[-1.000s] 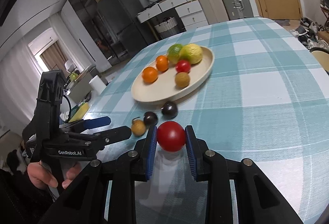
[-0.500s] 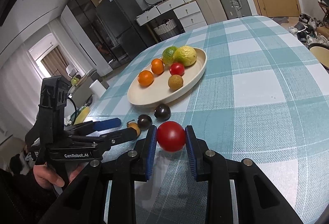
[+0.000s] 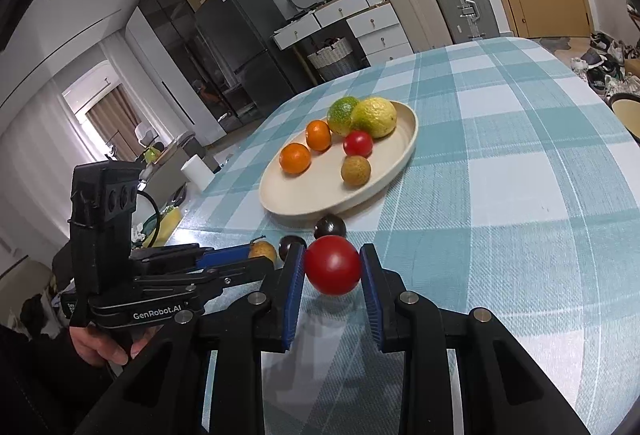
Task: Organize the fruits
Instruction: 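Grasp the wrinkled brown fruit with the left tool while the right tool holds the tomato, then lower the brown fruit and tomato onto the cream plate and open both tools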
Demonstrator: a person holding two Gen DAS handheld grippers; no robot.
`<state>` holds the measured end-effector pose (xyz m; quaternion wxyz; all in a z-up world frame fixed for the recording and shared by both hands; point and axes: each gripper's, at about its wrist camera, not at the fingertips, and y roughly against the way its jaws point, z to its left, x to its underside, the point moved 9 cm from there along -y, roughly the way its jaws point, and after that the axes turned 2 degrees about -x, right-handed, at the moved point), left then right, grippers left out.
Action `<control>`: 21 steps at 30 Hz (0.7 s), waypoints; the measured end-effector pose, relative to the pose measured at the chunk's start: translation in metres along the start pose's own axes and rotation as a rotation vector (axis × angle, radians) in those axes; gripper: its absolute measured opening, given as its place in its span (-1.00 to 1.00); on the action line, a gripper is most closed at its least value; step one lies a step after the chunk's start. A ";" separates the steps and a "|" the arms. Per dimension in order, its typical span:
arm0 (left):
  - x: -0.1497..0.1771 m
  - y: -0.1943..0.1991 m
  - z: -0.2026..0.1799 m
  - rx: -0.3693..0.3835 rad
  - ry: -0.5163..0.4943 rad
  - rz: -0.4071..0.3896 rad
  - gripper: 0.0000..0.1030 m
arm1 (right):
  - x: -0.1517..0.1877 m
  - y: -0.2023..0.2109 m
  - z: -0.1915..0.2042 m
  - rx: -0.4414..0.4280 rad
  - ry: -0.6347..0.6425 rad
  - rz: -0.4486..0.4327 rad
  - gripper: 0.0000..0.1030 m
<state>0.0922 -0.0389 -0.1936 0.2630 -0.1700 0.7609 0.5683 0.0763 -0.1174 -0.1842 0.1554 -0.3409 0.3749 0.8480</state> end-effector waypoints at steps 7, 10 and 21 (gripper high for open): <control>-0.025 0.009 0.012 0.017 0.020 -0.041 -0.55 | -0.019 -0.012 0.003 -0.008 0.016 0.004 -0.45; -0.040 0.010 0.018 0.021 0.027 -0.059 -0.55 | -0.027 -0.019 0.005 -0.013 0.019 0.005 -0.45; -0.083 -0.019 0.029 0.041 0.072 -0.064 -0.55 | -0.066 -0.050 0.008 -0.022 0.038 0.000 -0.45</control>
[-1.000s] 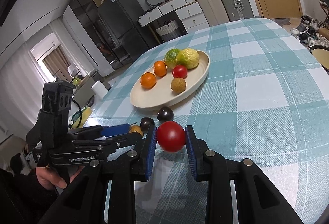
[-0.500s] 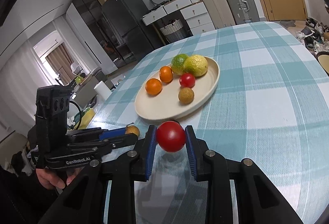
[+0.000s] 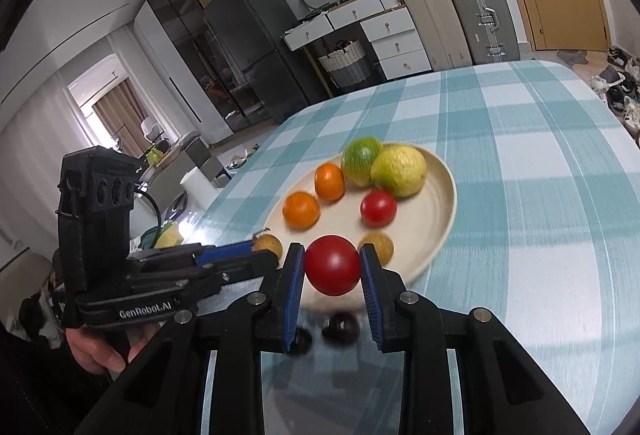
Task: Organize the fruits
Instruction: 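Lower the brown fruit and tomato onto the cream plate and open both tools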
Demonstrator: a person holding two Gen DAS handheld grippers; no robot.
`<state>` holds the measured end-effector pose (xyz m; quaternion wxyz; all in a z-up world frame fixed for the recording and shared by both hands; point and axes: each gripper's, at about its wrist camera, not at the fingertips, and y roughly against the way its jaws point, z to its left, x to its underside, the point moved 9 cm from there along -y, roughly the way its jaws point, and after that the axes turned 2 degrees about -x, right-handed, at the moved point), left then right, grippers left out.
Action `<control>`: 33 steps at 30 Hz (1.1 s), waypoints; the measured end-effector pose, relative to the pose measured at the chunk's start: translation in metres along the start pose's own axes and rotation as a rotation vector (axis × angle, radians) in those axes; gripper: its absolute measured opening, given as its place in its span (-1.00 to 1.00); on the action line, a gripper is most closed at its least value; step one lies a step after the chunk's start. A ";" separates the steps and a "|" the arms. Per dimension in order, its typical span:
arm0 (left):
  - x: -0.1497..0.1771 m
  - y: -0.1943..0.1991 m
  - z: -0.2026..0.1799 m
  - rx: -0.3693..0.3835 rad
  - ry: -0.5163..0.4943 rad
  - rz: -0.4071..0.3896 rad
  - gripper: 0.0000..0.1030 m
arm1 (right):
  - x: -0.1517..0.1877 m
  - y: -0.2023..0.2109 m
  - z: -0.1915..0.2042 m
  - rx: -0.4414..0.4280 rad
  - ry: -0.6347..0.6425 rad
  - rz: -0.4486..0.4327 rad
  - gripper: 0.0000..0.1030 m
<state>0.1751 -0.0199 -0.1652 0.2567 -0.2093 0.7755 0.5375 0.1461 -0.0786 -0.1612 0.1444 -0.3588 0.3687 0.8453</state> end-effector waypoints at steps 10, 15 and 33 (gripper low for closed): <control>-0.031 -0.030 0.010 0.001 0.025 0.006 -0.55 | -0.032 -0.040 -0.003 -0.007 0.006 0.046 -0.45; -0.041 -0.041 0.011 0.005 0.026 0.010 -0.55 | -0.049 -0.055 -0.007 -0.005 0.022 0.062 -0.45; -0.047 -0.056 0.019 0.019 0.064 0.025 -0.55 | -0.066 -0.091 -0.018 0.024 0.037 0.123 -0.29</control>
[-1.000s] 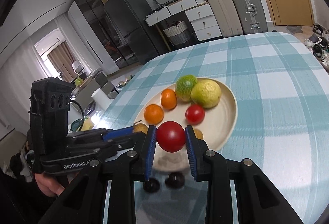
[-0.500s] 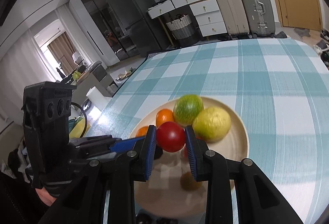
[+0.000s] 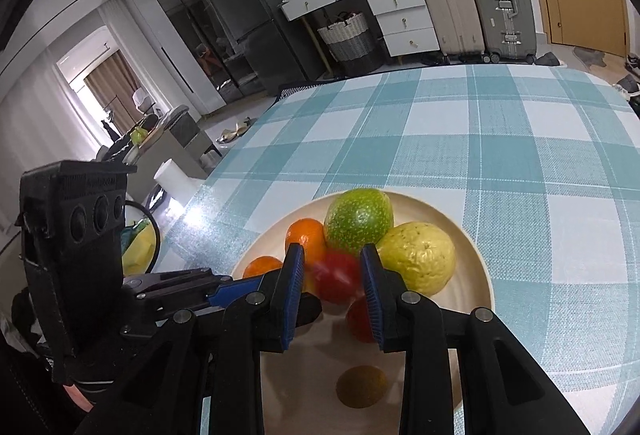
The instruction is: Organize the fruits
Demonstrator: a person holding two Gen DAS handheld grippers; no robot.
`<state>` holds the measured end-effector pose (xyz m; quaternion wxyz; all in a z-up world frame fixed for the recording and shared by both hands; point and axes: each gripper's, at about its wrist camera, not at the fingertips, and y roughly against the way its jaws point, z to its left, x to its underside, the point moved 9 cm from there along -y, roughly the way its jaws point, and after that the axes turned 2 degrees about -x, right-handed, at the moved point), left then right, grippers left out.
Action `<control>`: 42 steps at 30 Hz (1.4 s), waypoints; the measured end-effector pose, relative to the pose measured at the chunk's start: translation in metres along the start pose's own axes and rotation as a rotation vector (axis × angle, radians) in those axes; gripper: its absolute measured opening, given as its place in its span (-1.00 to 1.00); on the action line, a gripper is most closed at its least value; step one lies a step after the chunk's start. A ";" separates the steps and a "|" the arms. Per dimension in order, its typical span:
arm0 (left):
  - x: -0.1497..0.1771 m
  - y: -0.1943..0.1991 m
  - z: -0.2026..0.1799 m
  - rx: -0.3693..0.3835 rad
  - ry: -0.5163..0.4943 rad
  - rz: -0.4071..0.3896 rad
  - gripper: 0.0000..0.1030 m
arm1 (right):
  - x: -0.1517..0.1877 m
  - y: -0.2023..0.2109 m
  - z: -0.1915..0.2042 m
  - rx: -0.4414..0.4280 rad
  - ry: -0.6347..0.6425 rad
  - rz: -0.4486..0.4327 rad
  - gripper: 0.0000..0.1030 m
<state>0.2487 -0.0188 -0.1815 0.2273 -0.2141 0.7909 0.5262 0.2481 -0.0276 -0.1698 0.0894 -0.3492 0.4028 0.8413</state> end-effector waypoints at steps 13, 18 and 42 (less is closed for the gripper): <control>0.004 0.025 -0.005 -0.022 -0.008 -0.032 -0.46 | -0.010 0.041 -0.002 0.009 -0.021 -0.121 -0.05; 0.007 0.038 -0.004 -0.039 -0.004 -0.050 -0.43 | -0.007 0.054 -0.003 0.023 -0.036 -0.140 -0.03; 0.035 0.092 -0.011 -0.204 -0.028 -0.136 0.43 | 0.027 0.098 0.010 0.074 -0.021 -0.205 0.53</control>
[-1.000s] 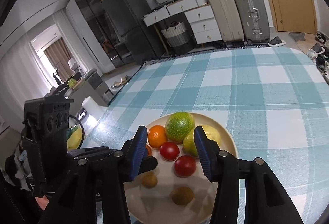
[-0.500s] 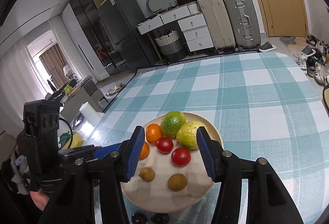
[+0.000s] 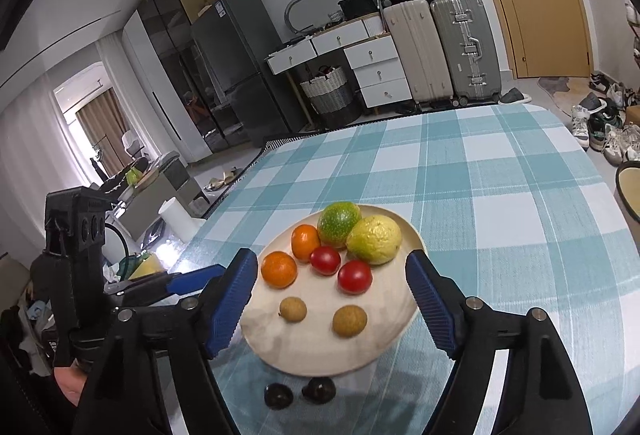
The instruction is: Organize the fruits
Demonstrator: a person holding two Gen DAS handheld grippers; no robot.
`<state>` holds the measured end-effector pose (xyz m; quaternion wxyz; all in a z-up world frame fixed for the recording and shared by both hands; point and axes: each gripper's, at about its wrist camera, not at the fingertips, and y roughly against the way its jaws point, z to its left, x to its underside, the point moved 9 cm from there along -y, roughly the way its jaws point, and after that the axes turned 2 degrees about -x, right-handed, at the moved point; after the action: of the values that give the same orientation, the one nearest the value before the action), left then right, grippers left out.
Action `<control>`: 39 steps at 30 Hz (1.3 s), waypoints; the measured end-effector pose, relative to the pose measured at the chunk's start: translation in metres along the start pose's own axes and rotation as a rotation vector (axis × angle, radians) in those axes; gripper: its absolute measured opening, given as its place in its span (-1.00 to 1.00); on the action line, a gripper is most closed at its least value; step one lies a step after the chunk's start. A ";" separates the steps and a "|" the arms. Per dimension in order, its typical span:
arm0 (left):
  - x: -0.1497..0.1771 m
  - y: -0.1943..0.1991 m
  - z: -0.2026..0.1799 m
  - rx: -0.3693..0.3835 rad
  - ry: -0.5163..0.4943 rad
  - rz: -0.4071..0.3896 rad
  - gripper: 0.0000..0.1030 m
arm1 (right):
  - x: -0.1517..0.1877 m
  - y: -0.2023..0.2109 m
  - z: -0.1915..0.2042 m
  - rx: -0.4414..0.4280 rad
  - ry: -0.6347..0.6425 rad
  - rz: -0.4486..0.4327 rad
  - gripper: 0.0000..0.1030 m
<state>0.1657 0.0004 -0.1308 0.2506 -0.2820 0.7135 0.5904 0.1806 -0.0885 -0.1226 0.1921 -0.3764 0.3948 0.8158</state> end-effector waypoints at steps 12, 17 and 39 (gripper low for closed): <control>0.014 0.019 0.008 -0.071 0.019 -0.023 0.68 | 0.019 0.025 0.006 0.015 -0.005 -0.030 0.76; 0.025 0.023 0.012 -0.084 0.020 -0.015 0.73 | 0.028 0.032 0.011 0.023 0.012 -0.034 0.82; 0.070 0.023 0.035 -0.127 0.067 0.013 0.97 | 0.070 0.039 0.012 0.042 -0.011 0.017 0.93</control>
<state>0.1001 0.0309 -0.1690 0.2041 -0.3124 0.6845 0.6263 0.1060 -0.1020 -0.1513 0.1952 -0.3642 0.4139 0.8111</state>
